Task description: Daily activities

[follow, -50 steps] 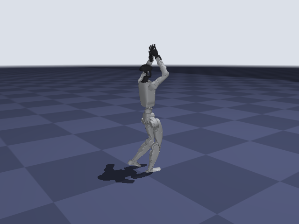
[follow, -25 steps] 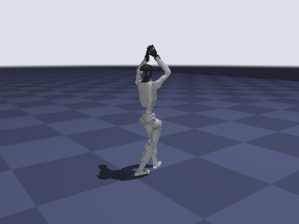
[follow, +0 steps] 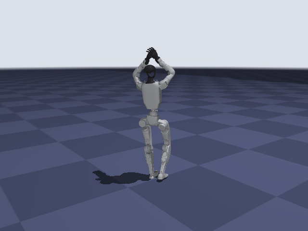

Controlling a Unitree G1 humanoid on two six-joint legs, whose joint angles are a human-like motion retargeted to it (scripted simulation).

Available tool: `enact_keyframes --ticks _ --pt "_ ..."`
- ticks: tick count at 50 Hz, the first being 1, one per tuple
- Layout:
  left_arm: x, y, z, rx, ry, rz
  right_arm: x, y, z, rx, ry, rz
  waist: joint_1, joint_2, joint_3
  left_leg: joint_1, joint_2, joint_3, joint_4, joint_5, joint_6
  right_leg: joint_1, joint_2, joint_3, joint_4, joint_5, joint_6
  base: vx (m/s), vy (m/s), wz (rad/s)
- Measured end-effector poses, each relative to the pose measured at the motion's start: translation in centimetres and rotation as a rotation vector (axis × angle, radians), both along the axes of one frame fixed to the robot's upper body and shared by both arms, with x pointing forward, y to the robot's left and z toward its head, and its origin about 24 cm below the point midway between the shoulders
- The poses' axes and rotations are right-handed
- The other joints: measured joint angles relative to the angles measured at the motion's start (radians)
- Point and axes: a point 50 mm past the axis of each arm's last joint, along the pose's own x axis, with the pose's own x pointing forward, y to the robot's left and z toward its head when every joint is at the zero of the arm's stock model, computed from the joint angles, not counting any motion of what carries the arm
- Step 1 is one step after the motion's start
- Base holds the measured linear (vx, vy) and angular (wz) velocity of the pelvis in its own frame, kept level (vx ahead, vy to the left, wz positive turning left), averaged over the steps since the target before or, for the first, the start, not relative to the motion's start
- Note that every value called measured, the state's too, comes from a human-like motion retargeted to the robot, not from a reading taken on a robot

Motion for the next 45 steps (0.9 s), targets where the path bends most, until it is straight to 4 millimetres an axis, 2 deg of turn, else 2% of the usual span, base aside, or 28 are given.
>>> enact_keyframes --ticks 5,15,20,25,30,37,45 --pt "-0.7 -0.6 -0.2 0.038 -0.012 -0.022 -0.2 0.3 -0.1 -0.009 0.004 0.029 -0.022 0.017 0.011 0.067 -0.007 -0.125 -0.033 0.004 -0.003 -0.078 0.066 0.069 -0.135 0.015 0.015 0.23 0.07 1.19" --pt "-2.2 -0.8 -0.2 0.071 -0.076 -0.024 -0.5 0.2 -0.2 -0.019 0.013 0.030 -0.022 0.061 0.017 0.166 0.000 -0.328 -0.048 -0.027 -0.013 -0.104 0.243 0.207 -0.432 0.151 0.084 0.26 0.05 1.01" --pt "-1.5 0.2 -0.2 0.050 -0.052 0.000 -0.5 -0.1 -0.1 -0.021 0.014 0.006 -0.004 0.068 0.014 0.213 -0.008 -0.410 -0.039 -0.055 -0.010 -0.091 0.285 0.245 -0.473 0.190 0.099 0.28 0.01 0.79" --pt "0.1 0.9 -0.5 0.046 0.009 0.033 -0.6 -0.1 0.0 -0.037 0.013 -0.029 0.010 0.084 0.016 0.260 -0.004 -0.489 -0.019 -0.079 -0.009 -0.063 0.301 0.241 -0.478 0.210 0.095 0.30 -0.03 0.78" --pt "1.5 1.0 -1.0 0.069 0.071 0.056 -0.6 0.2 0.0 -0.071 0.022 -0.066 0.024 0.109 0.015 0.298 0.008 -0.555 0.009 -0.096 -0.017 -0.028 0.296 0.209 -0.464 0.168 0.066 0.30 -0.07 0.74" --pt "2.5 1.0 -1.3 0.109 0.133 0.087 -0.4 0.7 0.0 -0.123 0.045 -0.105 0.032 0.147 0.015 0.326 0.037 -0.579 0.071 -0.082 -0.068 0.029 0.274 0.134 -0.455 0.063 0.013 0.29 -0.09 0.72" --pt "2.4 1.2 -1.0 0.130 0.153 0.118 -0.4 0.9 0.2 -0.164 0.069 -0.140 0.023 0.200 0.020 0.306 0.071 -0.562 0.213 -0.026 -0.195 0.119 0.270 0.054 -0.517 0.022 -0.021 0.25 -0.09 0.61"
